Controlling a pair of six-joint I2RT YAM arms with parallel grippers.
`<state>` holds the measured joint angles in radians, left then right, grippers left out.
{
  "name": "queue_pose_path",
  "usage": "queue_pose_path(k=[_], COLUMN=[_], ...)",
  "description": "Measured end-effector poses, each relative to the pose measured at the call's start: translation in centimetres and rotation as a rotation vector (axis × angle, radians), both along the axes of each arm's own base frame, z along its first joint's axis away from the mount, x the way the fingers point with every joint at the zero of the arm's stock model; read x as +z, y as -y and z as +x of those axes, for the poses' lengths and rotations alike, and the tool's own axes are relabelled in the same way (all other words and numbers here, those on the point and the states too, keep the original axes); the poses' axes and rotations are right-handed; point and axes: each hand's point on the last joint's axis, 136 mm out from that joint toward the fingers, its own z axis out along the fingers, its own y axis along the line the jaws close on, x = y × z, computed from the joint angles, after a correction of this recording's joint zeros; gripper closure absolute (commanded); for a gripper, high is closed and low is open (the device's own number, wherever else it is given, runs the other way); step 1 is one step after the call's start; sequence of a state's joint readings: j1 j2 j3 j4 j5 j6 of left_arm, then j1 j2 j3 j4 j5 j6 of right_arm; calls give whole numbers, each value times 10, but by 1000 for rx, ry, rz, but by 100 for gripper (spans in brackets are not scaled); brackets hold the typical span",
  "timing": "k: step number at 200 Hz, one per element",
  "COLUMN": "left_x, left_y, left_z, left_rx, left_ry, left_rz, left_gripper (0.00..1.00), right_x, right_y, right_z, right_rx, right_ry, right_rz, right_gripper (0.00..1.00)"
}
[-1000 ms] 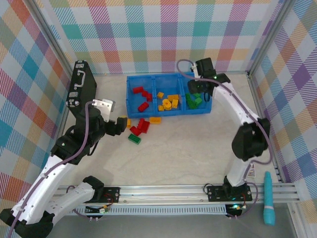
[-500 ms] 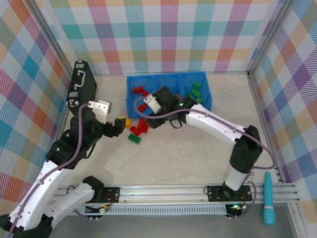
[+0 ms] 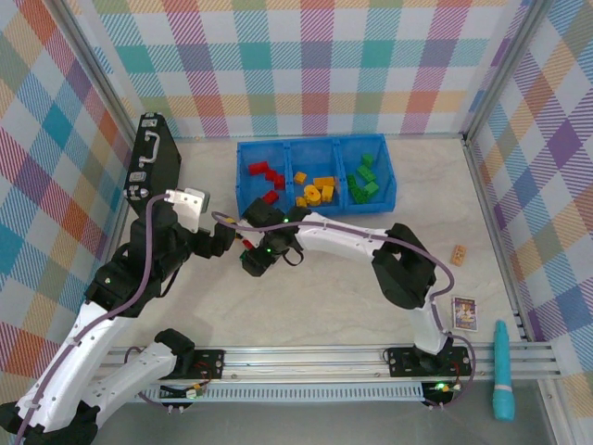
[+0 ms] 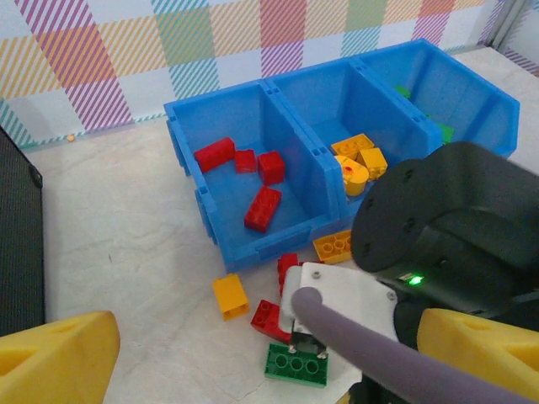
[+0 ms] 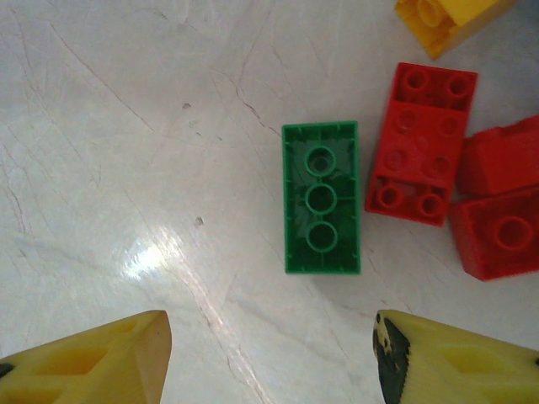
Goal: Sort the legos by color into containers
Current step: Pick up the lego from the center of the table.
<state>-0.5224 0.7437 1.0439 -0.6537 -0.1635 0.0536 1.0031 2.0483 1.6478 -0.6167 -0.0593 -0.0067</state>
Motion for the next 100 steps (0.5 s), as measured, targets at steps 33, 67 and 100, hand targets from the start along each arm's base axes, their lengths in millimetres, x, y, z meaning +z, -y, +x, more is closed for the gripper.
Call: queue_pose_path(k=[33, 67, 100], left_x=[-1, -4, -7], left_y=[3, 4, 6], left_z=[-1, -1, 1], left_rx=[-19, -28, -29], left_ry=[-3, -11, -21], left_rz=[1, 8, 15], left_gripper=[8, 9, 9], right_x=[-13, -30, -39], right_y=[-10, -13, -16], right_z=[1, 3, 7], right_rx=[7, 8, 4], right_ry=[-15, -28, -27], right_rz=[-2, -20, -31], right_gripper=[34, 34, 34])
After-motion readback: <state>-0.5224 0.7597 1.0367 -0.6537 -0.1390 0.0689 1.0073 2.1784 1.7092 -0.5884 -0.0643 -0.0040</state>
